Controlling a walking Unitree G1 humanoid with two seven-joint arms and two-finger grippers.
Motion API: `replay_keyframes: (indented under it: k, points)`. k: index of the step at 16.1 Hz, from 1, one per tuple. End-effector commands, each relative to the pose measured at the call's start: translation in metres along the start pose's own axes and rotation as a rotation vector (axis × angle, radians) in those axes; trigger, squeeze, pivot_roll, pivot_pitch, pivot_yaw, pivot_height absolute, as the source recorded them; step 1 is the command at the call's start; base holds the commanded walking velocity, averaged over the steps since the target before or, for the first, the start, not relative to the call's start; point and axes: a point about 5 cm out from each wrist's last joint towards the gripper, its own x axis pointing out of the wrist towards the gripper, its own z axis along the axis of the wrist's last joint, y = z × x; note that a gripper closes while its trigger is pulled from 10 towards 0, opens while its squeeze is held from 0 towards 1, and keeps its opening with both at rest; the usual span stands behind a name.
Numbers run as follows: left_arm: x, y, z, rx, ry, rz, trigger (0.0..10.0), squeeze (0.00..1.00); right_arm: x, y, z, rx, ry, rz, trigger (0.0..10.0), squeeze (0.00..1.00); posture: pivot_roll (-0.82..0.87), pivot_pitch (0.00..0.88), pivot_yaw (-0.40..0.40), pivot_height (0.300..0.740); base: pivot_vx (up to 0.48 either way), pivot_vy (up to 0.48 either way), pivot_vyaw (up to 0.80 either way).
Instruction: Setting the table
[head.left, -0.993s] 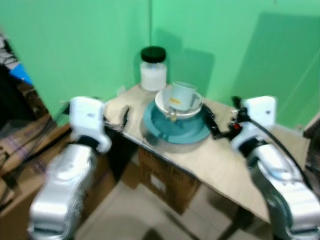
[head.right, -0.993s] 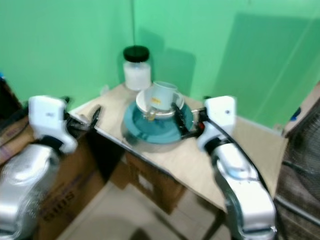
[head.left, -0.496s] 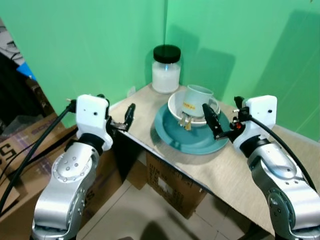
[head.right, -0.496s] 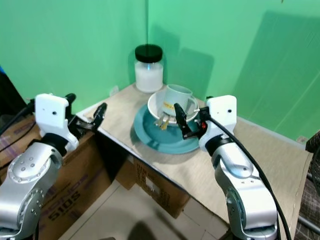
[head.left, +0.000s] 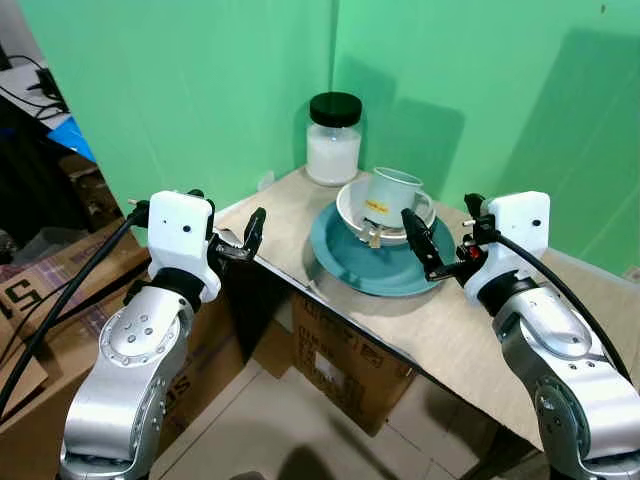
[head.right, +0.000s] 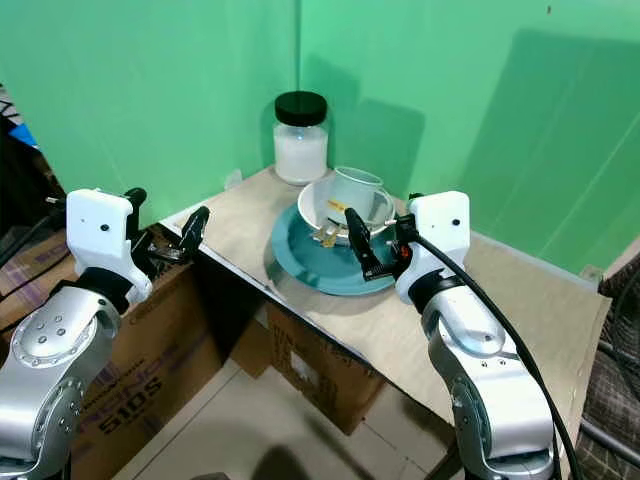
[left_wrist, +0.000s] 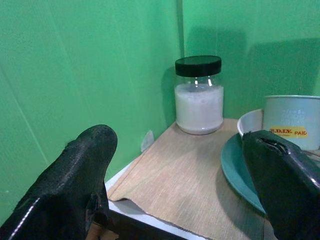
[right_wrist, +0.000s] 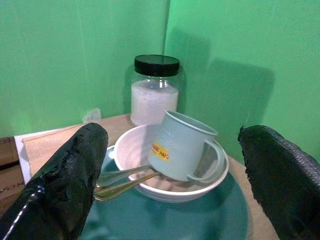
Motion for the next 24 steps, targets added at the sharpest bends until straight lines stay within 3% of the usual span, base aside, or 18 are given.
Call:
replay_keyframes:
  k: [1, 2, 6, 10, 12, 14, 24]
  points:
    - [0.0004, -0.0012, 0.0001, 0.008, -0.002, -0.003, 10.0, 0.71, 0.0000, -0.0010, 0.0047, -0.006, -0.006, 0.006, 10.0, 1.00, -0.01, 0.000, -0.003, 0.740, 0.000, 0.000, 0.00]
    - [0.0004, -0.0009, 0.0003, 0.009, -0.003, -0.001, 10.0, 0.64, -0.0002, -0.0011, 0.0049, -0.006, -0.005, 0.007, 10.0, 1.00, 0.00, 0.000, -0.006, 0.740, 0.000, 0.000, 0.00]
    - [-0.0011, -0.0005, -0.0004, 0.014, -0.001, 0.000, 10.0, 0.53, 0.0001, 0.0002, 0.0049, -0.005, -0.005, 0.015, 10.0, 1.00, 0.00, 0.000, -0.010, 0.740, 0.000, 0.000, 0.00]
    - [-0.0009, 0.0000, -0.0002, 0.015, -0.003, -0.005, 10.0, 0.53, 0.0005, 0.0009, 0.0052, -0.003, -0.006, 0.017, 10.0, 1.00, 0.00, 0.000, -0.007, 0.740, 0.000, 0.000, 0.00]
    - [-0.0015, -0.0025, 0.0000, -0.018, -0.003, -0.030, 10.0, 0.64, -0.0001, 0.0012, 0.0052, -0.001, -0.007, 0.016, 10.0, 1.00, 0.00, 0.000, -0.007, 0.740, 0.000, 0.000, 0.00]
    - [-0.0020, -0.0030, 0.0004, -0.022, -0.002, -0.038, 10.0, 0.99, -0.0006, 0.0015, 0.0052, 0.000, -0.007, 0.017, 10.0, 1.00, 0.00, 0.000, -0.007, 0.740, 0.000, 0.000, 0.00]
    - [-0.0038, -0.0063, 0.0018, -0.044, 0.004, -0.091, 10.0, 1.00, 0.0055, 0.0014, 0.0102, 0.005, -0.022, 0.037, 10.0, 1.00, 0.00, 0.000, 0.004, 0.740, 0.000, 0.000, 0.00]
